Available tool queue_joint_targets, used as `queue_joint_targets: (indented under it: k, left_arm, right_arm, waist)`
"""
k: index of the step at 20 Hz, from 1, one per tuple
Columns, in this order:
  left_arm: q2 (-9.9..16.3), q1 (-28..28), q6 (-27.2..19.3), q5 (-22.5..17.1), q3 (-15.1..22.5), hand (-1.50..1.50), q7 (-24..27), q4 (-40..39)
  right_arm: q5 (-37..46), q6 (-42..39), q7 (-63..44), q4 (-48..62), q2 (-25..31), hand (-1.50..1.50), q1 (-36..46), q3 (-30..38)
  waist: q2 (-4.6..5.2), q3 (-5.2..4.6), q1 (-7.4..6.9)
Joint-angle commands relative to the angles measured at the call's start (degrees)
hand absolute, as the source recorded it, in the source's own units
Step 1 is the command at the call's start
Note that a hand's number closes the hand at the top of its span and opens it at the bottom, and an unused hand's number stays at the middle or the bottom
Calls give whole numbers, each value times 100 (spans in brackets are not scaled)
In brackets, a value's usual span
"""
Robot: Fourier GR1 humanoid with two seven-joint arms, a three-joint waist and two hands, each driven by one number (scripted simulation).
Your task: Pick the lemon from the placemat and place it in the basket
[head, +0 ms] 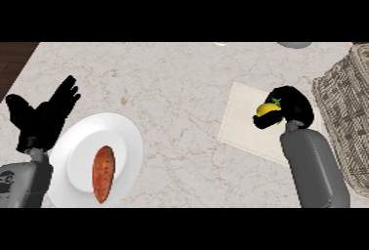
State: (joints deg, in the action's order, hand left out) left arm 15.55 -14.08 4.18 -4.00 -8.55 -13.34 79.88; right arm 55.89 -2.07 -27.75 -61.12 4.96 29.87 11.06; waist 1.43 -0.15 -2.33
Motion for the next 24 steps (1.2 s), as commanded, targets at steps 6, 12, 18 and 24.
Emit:
queue_joint_targets:
  k: [6, 12, 18, 24]
  left_arm:
    - [-220, -224, 35, 114, 318, 0, 43, -37]
    - [-140, -337, 155, 61, 292, 0, 16, -115]
    - [-72, -294, 96, 94, 188, 0, 52, -207]
    - [-285, -371, -164, 261, 320, 0, -4, -172]
  right_arm:
    - [553, 2632, -2679, 691, -488, 150, 1768, 883]
    - [1870, 4269, -2883, 1100, -454, 150, 2730, 665]
    - [3093, 4354, -4112, 2000, -88, 150, 3843, 917]
    - [3948, 4179, -4629, 2693, 270, 150, 4407, 1221]
  waist:
    - [119, 23, -475]
    - [121, -1, -542]
    - [66, -11, -431]
    - [32, 0, -261]
